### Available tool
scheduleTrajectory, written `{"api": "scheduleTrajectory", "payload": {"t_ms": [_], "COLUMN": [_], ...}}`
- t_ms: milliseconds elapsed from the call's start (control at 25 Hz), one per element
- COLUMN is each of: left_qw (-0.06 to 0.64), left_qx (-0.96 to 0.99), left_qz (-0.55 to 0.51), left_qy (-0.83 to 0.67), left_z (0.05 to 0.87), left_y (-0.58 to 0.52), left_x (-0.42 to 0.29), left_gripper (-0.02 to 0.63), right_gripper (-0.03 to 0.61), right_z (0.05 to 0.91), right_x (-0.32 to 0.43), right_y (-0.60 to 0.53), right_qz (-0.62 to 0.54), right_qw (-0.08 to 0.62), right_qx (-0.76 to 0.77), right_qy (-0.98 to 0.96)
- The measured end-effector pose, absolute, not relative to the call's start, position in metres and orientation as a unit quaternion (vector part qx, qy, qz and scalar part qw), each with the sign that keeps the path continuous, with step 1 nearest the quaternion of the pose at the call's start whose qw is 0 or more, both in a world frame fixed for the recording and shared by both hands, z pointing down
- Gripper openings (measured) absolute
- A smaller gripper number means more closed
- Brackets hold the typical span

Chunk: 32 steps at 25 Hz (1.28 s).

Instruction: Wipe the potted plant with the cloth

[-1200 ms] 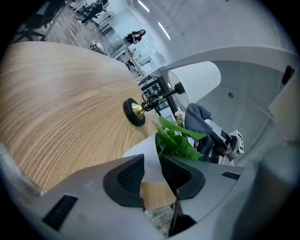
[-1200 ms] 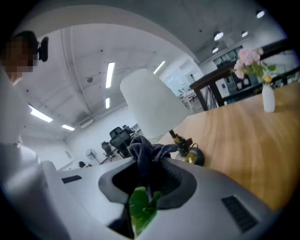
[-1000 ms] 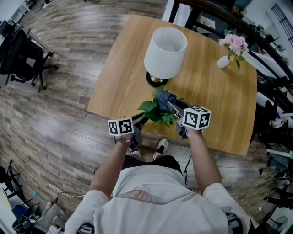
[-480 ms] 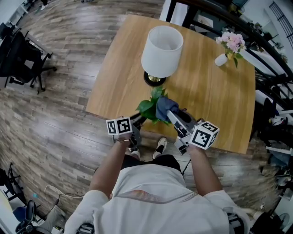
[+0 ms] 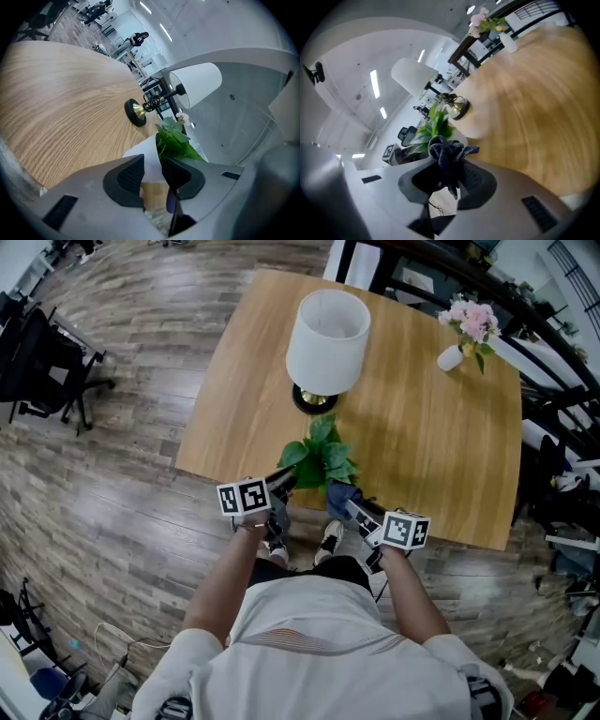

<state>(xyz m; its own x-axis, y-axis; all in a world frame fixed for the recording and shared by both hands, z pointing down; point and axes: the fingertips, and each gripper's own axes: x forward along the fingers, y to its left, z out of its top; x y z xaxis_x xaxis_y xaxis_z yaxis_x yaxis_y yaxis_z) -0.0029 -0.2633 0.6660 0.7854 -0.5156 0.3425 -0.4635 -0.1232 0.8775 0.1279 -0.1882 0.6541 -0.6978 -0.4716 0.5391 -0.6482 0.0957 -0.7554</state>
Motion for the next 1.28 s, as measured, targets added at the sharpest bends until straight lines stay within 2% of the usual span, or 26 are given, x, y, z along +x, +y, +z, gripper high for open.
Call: {"api": "scheduleTrajectory", "payload": {"t_ms": [240,440,680,840,960,1160,1280], "left_qw": [0.559,0.516,0.395,0.320,0.252,0.093,0.057], "left_qx": [0.752,0.753,0.782,0.803,0.821,0.840,0.849], "left_qz": [-0.016,-0.021,0.022,0.008,-0.017,-0.026,-0.049], "left_qy": [-0.348,-0.408,-0.482,-0.503,-0.512,-0.534,-0.524], "left_z": [0.663,0.636,0.570,0.506,0.449,0.360,0.324], "left_y": [-0.264,-0.270,-0.284,-0.293,-0.297,-0.290,-0.284], "left_x": [-0.010,-0.046,-0.096,-0.110,-0.111,-0.100,-0.090], "left_gripper": [0.110,0.109,0.054,0.048,0.043,0.040,0.040], "right_gripper": [0.138,0.138,0.138,0.138,0.138,0.140,0.138], "right_z": [0.648,0.600,0.504,0.440,0.395,0.328,0.297], "right_x": [0.180,0.202,0.207,0.203,0.206,0.197,0.186], "right_y": [-0.188,-0.217,-0.262,-0.281,-0.287,-0.278,-0.267], "right_qz": [0.541,0.408,0.272,0.189,0.136,0.070,0.010], "right_qw": [0.067,0.095,0.066,0.048,0.034,-0.003,0.008], "right_qx": [0.459,0.526,0.563,0.575,0.600,0.598,0.596], "right_qy": [-0.701,-0.740,-0.777,-0.795,-0.788,-0.799,-0.803]}}
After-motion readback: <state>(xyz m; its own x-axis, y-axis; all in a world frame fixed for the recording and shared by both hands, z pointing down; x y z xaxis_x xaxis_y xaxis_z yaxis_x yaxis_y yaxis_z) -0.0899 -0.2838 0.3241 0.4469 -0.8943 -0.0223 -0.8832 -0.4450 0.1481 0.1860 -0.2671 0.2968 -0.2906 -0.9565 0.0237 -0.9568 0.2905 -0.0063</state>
